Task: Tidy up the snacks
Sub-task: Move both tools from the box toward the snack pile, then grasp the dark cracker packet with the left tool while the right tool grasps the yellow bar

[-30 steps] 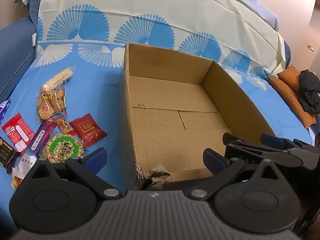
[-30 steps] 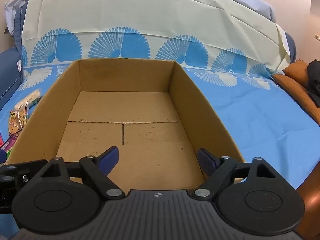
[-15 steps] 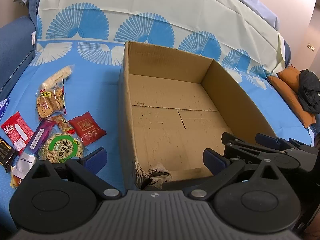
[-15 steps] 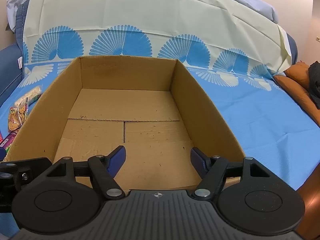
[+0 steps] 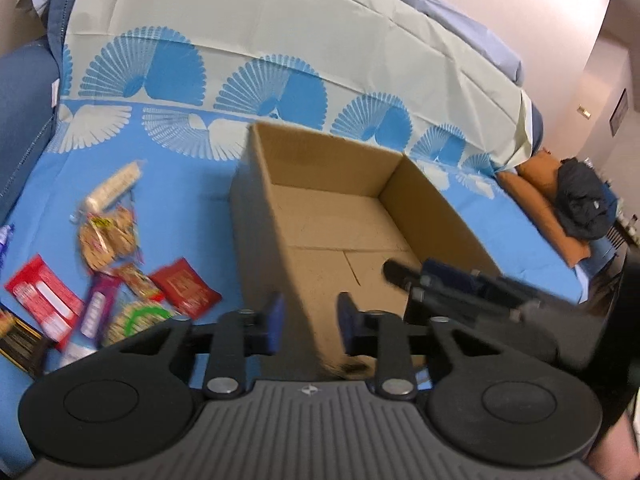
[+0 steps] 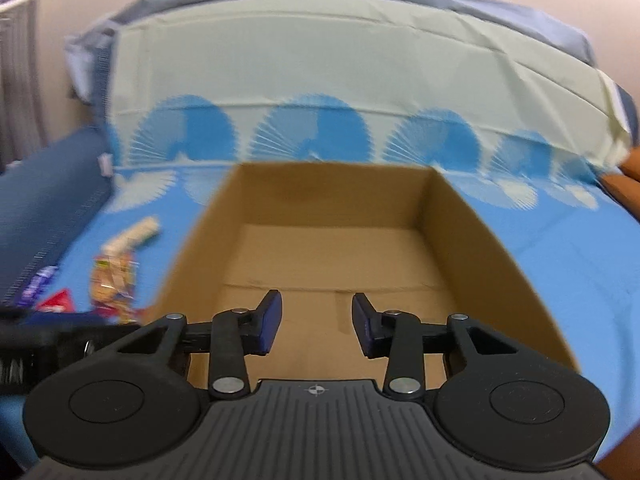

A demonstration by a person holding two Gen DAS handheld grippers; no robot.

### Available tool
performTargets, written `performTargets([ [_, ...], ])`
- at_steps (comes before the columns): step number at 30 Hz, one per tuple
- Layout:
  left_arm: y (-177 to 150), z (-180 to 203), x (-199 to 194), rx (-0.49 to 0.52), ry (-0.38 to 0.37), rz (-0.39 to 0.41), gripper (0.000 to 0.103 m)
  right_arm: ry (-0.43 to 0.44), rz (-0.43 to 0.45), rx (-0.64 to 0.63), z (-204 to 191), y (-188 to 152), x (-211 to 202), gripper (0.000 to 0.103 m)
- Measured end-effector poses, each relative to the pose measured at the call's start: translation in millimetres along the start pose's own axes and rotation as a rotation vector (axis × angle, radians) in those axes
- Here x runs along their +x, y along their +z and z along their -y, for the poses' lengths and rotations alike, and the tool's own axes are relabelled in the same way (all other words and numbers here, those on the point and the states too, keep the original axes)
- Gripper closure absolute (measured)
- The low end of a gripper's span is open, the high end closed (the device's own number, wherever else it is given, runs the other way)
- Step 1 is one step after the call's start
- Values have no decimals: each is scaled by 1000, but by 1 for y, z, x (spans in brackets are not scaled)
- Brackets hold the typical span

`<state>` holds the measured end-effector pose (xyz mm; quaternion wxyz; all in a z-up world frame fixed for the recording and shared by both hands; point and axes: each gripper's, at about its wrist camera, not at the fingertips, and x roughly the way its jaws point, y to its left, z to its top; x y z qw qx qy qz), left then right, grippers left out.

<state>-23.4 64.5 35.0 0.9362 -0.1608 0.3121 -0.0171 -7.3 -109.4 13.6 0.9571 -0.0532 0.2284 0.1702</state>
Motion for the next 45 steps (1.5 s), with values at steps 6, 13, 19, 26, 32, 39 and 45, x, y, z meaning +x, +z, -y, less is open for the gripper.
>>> performTargets([
  [6,30,-98,-19,-162,33,-66,75,209,55,-80,-66,5,-11,63],
  [13,-7,-196,-22,-465,210,-133,75,484,74,-306,-160,-9,-22,62],
  [19,-11,-211,-37,-561,323,-77,42,567,-49,-456,-204,-37,-10,62],
  [26,-9,-220,-14,-570,489,-220,22,579,-171,-590,-220,-56,3,59],
  [32,-10,-223,8,-552,551,-295,20,568,-219,-601,-217,-62,10,63],
  [39,-8,-208,21,-452,613,-297,53,610,-214,-552,-208,-57,1,91],
  [45,-6,-202,6,-447,588,-235,65,591,-192,-480,-192,-46,-13,94],
])
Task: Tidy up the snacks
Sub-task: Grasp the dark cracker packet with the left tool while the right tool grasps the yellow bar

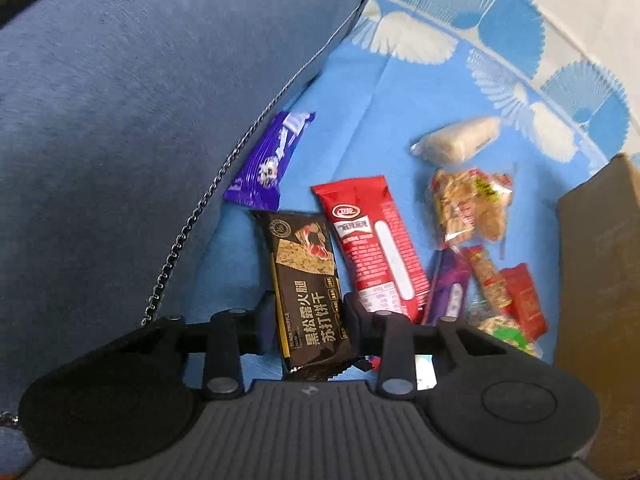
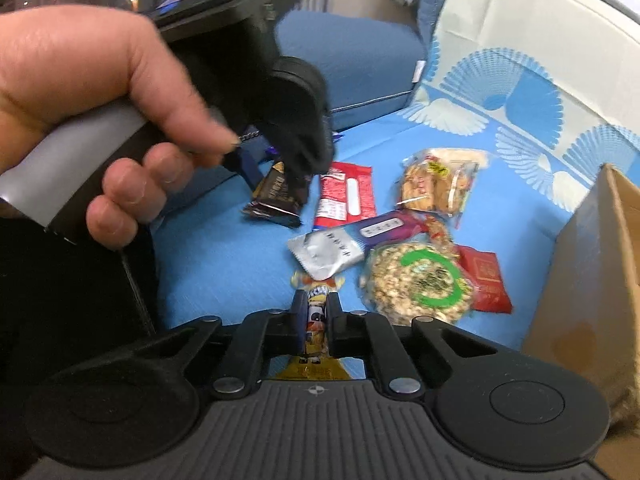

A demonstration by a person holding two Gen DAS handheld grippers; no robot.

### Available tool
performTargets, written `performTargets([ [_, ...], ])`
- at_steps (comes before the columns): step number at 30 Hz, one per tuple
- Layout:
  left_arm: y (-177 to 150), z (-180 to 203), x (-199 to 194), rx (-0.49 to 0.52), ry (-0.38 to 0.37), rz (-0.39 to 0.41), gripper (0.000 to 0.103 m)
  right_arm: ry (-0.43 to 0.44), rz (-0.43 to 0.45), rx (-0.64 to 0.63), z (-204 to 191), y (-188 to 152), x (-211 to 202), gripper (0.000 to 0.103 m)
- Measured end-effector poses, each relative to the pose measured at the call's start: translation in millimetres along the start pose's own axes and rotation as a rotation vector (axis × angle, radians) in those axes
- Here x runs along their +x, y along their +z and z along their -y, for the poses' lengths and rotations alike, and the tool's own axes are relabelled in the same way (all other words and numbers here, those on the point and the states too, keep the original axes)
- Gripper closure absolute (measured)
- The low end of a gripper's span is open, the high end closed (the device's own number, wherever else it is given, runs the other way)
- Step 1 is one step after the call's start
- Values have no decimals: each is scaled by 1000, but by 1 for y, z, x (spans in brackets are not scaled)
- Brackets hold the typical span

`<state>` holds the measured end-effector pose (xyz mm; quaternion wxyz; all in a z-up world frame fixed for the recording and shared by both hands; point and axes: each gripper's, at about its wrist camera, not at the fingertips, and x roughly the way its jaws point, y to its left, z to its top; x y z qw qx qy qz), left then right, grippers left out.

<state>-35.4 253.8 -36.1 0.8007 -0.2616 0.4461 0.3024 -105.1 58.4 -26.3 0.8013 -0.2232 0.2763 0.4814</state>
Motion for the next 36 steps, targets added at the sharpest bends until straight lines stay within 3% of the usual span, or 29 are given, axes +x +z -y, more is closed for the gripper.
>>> performTargets([
  [2,-1,-3,-8,-3,-54,20,71,-25,0,-4,1,-2,-4,95],
  [5,-5,-4,-19,32,-149,28,72,-83,-20,-30,0,-7,-10,95],
  [9,-12,3,-21,135,-266,-49,75,-125,-104,-47,-1,-17,-8,97],
  [11,-13,7,-17,162,-281,-85,75,-115,-139,-24,2,-23,-3,95],
  [14,-12,7,-6,151,-256,-130,75,-87,-125,36,9,-26,-1,89],
  [16,-10,5,1,117,-256,-156,72,-59,-122,83,14,-27,1,79],
  [18,-10,2,6,81,-246,-170,52,-31,-126,113,16,-26,4,69],
  [22,-12,5,8,77,-212,-152,44,-22,-130,112,14,-23,15,62],
  [29,-14,14,15,147,-154,-162,44,-24,-129,121,17,-20,24,62],
  [31,-14,15,15,155,-147,-162,44,-28,-130,125,19,-18,24,67],
  [33,-15,16,14,169,-140,-162,44,-33,-130,123,18,-18,25,82],
  [35,-16,19,15,183,-134,-165,46,-44,-129,119,17,-18,24,85],
  [36,-16,18,14,189,-131,-165,53,-54,-126,119,17,-18,22,86],
])
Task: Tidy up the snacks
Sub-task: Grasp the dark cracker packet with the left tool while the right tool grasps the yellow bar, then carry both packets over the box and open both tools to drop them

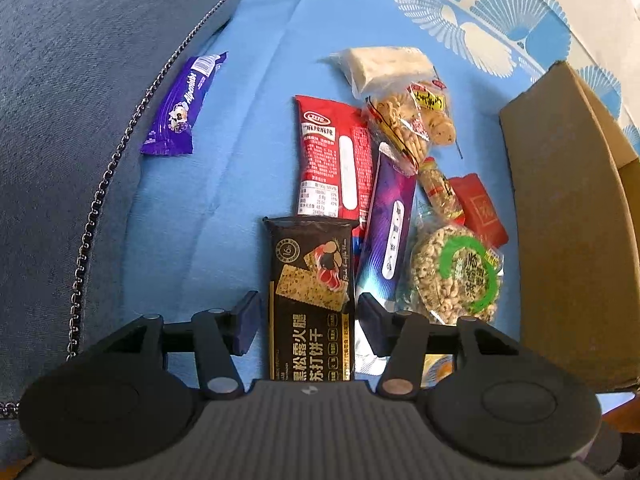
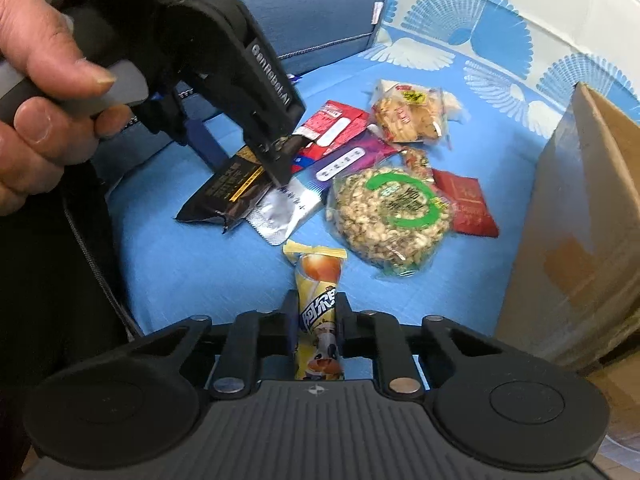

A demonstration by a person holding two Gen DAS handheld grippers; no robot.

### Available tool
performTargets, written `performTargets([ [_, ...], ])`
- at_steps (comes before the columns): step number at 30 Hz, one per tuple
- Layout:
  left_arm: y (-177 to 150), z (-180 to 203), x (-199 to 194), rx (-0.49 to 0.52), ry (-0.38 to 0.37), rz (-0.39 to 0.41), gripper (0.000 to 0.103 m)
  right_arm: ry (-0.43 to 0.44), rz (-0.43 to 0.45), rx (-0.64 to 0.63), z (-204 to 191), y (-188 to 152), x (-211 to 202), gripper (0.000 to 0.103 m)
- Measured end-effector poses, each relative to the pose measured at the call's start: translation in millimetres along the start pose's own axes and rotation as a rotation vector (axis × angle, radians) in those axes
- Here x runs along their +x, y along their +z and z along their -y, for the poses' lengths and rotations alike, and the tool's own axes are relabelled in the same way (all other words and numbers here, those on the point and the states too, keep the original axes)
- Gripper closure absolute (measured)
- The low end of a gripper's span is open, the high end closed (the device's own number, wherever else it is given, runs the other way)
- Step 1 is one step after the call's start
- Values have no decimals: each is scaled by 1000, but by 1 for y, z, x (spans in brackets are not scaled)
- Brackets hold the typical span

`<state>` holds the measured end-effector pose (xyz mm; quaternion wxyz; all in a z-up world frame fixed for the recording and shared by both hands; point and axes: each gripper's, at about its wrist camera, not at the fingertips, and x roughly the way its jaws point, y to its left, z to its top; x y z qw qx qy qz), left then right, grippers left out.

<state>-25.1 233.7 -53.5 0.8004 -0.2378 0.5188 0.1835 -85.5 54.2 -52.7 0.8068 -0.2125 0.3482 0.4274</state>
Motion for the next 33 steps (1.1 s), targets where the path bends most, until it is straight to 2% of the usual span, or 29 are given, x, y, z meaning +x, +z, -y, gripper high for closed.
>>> performTargets([
  [1,-1,0,-1,4,1,2,59,-9,6,4,1,1,-2,86],
  [2,-1,0,-1,4,1,7,60,-17,12,8,1,0,-4,86],
  [4,-2,-2,-5,-4,0,38,60,-37,27,15,3,1,-9,86],
  [8,-3,-7,-16,-39,52,98,60,-85,46,1,4,1,-16,86],
  [10,-1,-9,-16,-51,68,96,60,-120,36,-11,4,-1,-14,86],
  [13,1,-9,-11,-44,67,49,60,-153,-9,-6,6,-5,-5,85],
  [17,2,-11,-6,-43,68,9,52,-143,-36,30,12,-7,0,83],
  [25,-2,-1,-1,20,114,-6,53,-138,-42,36,13,-8,2,83],
  [27,-2,1,-1,27,127,4,59,-137,-42,36,14,-8,2,83],
  [30,-3,0,-5,18,133,32,60,-132,-34,30,13,-8,1,86],
  [33,-4,0,-15,15,110,97,60,-130,-5,18,12,-8,-5,87],
])
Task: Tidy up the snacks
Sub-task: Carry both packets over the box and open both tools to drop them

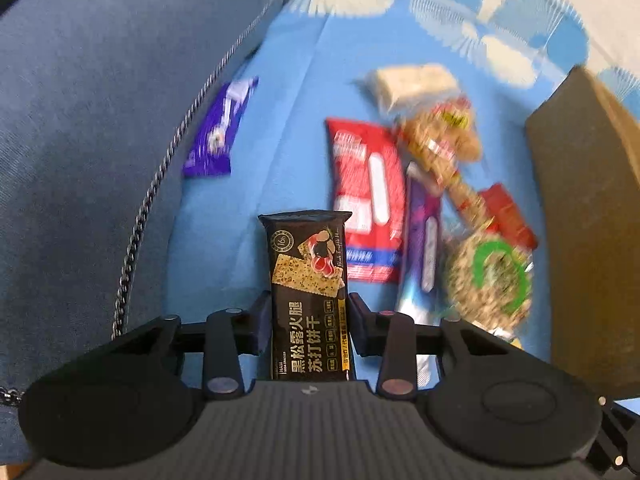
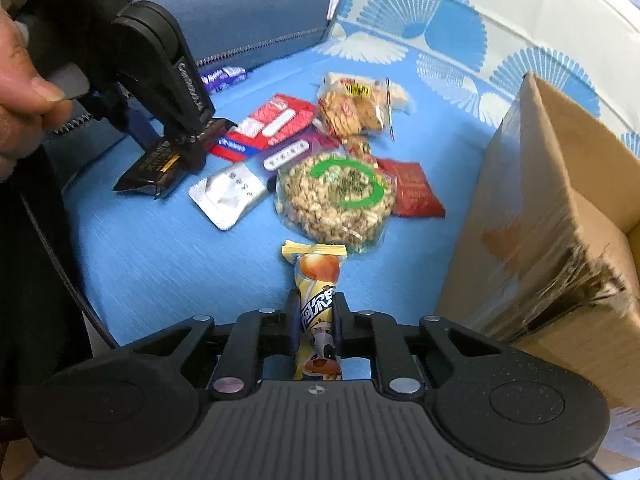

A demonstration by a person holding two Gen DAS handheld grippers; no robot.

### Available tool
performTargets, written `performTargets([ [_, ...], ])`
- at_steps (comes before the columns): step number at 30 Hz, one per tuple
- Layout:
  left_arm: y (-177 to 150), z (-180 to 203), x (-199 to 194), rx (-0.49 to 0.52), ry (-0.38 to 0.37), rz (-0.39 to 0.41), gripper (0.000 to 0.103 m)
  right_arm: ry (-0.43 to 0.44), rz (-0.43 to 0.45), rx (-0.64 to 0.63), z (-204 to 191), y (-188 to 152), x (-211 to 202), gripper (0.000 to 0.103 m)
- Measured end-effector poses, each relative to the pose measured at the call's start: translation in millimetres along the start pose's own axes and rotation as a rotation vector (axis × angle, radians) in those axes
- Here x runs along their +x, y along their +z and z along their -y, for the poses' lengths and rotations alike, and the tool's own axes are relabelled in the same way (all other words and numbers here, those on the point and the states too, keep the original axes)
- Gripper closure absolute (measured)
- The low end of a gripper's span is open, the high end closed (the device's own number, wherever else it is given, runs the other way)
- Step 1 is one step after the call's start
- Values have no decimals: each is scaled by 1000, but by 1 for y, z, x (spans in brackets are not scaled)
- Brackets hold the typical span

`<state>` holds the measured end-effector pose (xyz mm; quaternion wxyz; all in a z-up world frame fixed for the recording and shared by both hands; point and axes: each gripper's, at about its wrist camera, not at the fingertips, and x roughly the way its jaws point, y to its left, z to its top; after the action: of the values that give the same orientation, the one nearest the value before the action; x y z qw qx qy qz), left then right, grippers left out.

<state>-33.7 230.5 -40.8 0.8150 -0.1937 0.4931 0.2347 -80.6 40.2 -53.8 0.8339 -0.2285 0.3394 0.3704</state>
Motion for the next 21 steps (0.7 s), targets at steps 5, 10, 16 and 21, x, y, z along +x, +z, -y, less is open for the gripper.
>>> performTargets([
  [5,-6,0,-25,1,-64,143,60,5,69,6,6,5,-16,88],
  [10,-10,4,-44,16,-141,259,60,14,160,35,17,10,-37,88],
  [16,-13,6,-53,19,-180,328,60,41,291,70,27,18,-58,88],
  [21,-14,4,-58,6,-199,356,60,54,377,91,34,24,-71,88],
])
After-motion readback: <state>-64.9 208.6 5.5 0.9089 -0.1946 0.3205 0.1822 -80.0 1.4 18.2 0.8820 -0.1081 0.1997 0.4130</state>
